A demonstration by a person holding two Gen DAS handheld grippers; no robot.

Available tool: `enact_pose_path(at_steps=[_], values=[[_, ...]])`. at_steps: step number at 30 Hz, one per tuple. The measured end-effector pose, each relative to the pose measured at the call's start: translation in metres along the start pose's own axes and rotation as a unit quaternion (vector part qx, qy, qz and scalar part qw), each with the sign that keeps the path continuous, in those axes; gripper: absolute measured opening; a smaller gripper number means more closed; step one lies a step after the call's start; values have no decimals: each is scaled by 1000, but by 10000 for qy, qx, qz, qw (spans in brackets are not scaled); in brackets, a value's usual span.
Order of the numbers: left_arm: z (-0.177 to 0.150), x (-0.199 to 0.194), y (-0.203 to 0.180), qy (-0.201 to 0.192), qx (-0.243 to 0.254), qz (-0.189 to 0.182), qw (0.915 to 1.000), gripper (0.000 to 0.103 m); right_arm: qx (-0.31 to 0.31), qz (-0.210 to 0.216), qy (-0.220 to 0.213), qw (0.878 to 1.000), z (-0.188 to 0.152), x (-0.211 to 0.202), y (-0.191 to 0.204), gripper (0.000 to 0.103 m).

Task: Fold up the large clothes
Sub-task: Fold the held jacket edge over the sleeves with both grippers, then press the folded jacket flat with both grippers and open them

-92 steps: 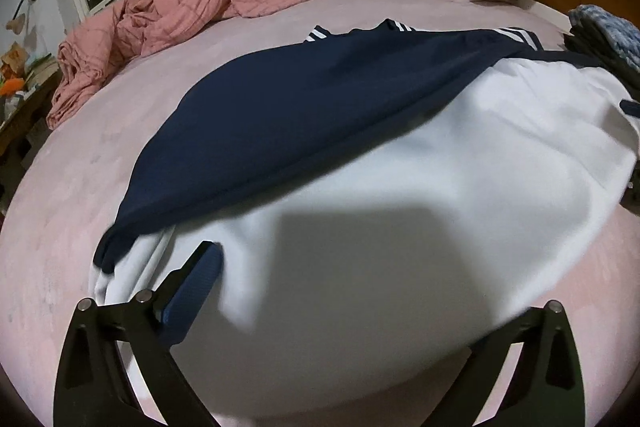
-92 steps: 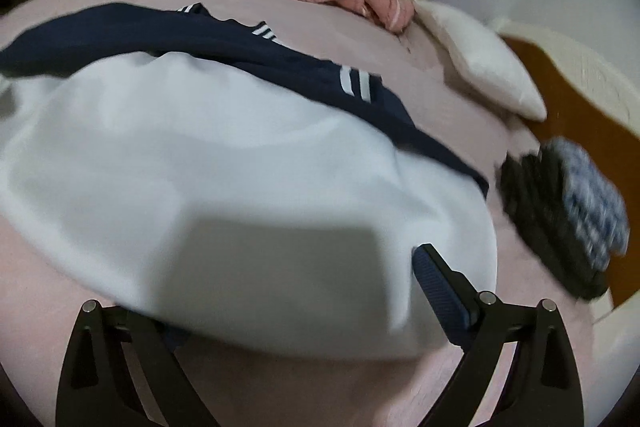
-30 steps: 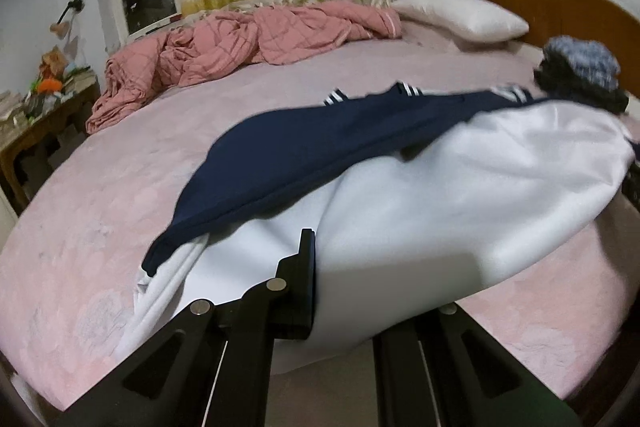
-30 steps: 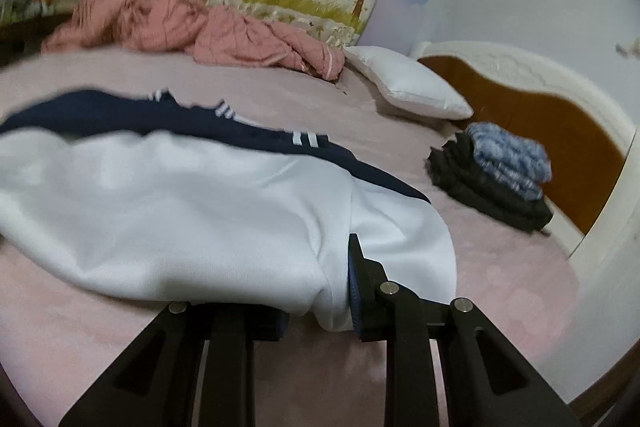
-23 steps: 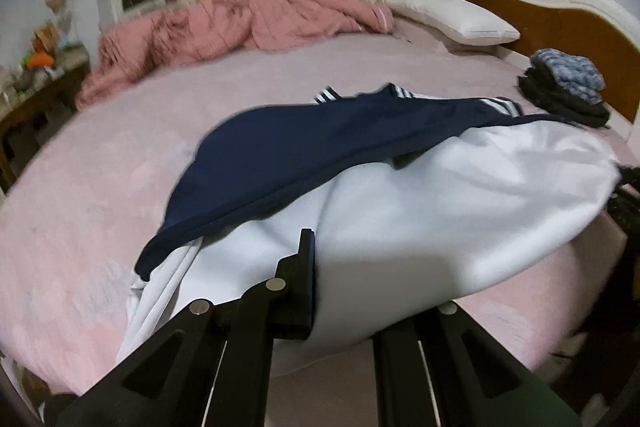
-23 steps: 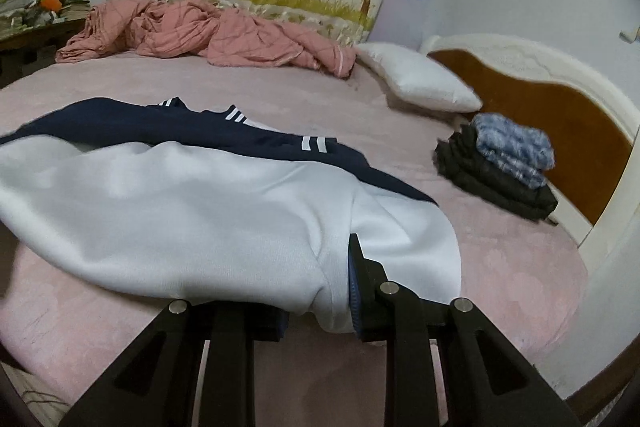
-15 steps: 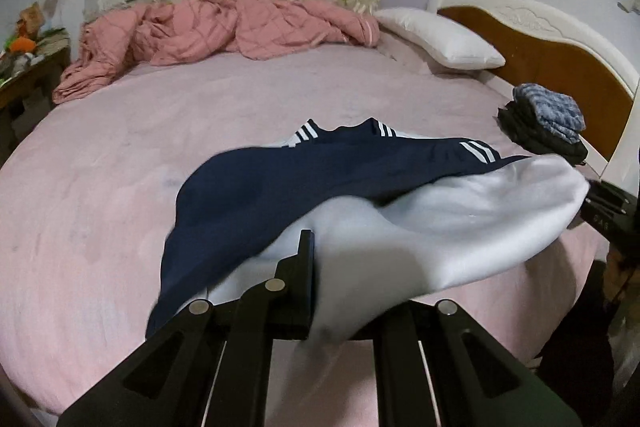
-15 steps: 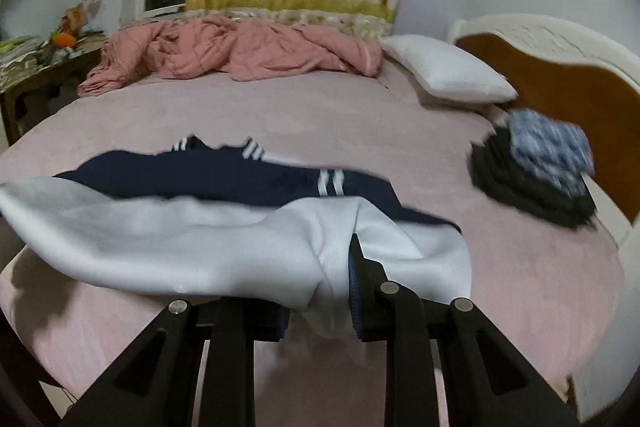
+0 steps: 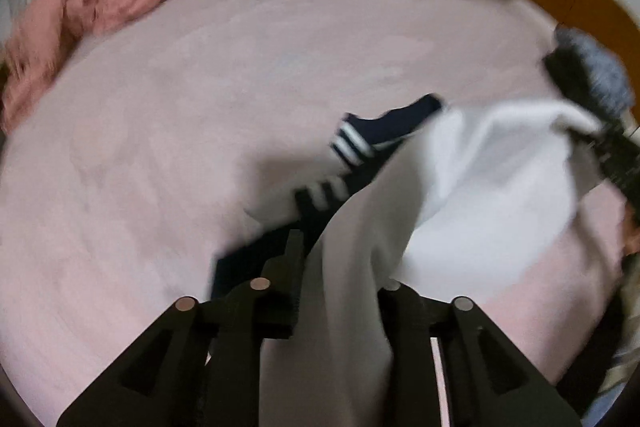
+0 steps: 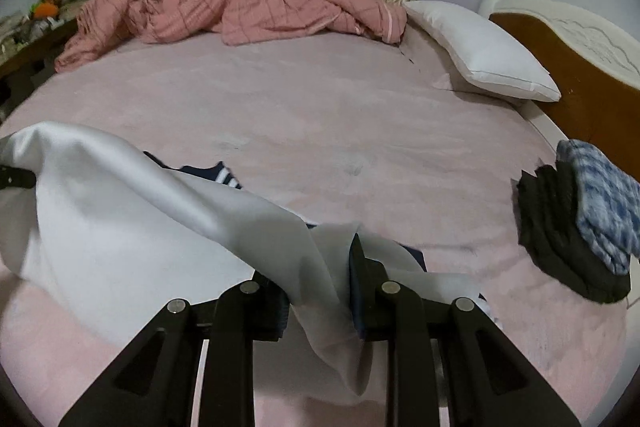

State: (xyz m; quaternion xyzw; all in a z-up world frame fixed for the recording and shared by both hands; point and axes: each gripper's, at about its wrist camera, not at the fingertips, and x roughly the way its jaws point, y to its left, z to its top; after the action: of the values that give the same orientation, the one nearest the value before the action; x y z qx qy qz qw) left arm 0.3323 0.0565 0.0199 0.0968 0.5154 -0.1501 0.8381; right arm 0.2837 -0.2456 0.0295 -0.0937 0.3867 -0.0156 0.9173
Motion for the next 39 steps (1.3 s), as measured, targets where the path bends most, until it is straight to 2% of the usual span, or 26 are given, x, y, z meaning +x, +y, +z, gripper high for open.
enact_pose_path(at_steps=[2, 4, 6, 8, 9, 10, 11, 12, 14, 15, 19, 24, 27, 29, 31, 32, 33, 35, 39], values=[[7, 8, -9, -5, 195, 318, 9993, 23, -16, -17, 87, 10000, 3, 13, 2, 26], [5, 7, -11, -235, 47, 364, 9990, 26, -49, -48, 92, 9999, 4, 21, 1, 29], [-5, -2, -12, -568, -10, 246, 9981, 30, -35, -2, -29, 10000, 0, 18, -2, 33], [-19, -14, -19, -930, 66, 215, 9954, 38, -32, 178, -139, 9997, -4, 13, -6, 50], [-24, -19, -20, -1081, 85, 240, 9938, 41, -113, 301, -209, 9993, -6, 9, -8, 70], [-32, -26, -21, -1266, 72, 287, 9915, 52, -192, 348, -285, 9988, -8, 5, -10, 77], [-38, -33, -22, -1434, 35, 327, 9891, 62, -244, 318, -421, 9983, -10, -2, -12, 78], [-46, -43, -22, -1640, -26, 344, 9858, 67, -267, 216, -608, 9976, -13, -11, -17, 79], [-56, -58, -19, -1983, -126, 311, 9796, 90, -199, 190, -743, 9969, -16, -22, -26, 80], [-62, -64, -17, -2131, -143, 266, 9766, 93, -26, 199, -797, 9966, -19, -30, -35, 84], [-81, -75, -12, -2330, -268, 265, 9717, 94, 774, 260, -829, 9932, -31, -40, -76, 87], [-95, -64, 13, -2364, -679, 529, 9678, 94, 1350, 192, -475, 9895, -52, -22, -114, 87], [-100, -49, 27, -2240, -895, 803, 9671, 94, 1452, 532, -181, 9878, -64, 1, -126, 87], [-102, -35, 35, -2118, -1045, 1043, 9661, 94, 1465, 601, -27, 9874, -67, 16, -128, 81], [-105, -21, 39, -1976, -1044, 1456, 9638, 94, 1678, 666, 51, 9836, -68, 34, -130, 44], [-106, -13, 40, -1924, -991, 1533, 9642, 94, 1735, 864, 192, 9809, -65, 47, -129, 37], [-107, -6, 41, -1882, -994, 1491, 9657, 94, 1720, 856, 232, 9811, -62, 54, -127, 26], [-114, 3, 47, -1895, -1215, 1221, 9667, 94, 1591, 479, 229, 9858, -53, 67, -122, 16], [-126, 14, 56, -1953, -1610, 868, 9635, 94, 1116, -329, 422, 9923, -43, 99, -107, 15]])
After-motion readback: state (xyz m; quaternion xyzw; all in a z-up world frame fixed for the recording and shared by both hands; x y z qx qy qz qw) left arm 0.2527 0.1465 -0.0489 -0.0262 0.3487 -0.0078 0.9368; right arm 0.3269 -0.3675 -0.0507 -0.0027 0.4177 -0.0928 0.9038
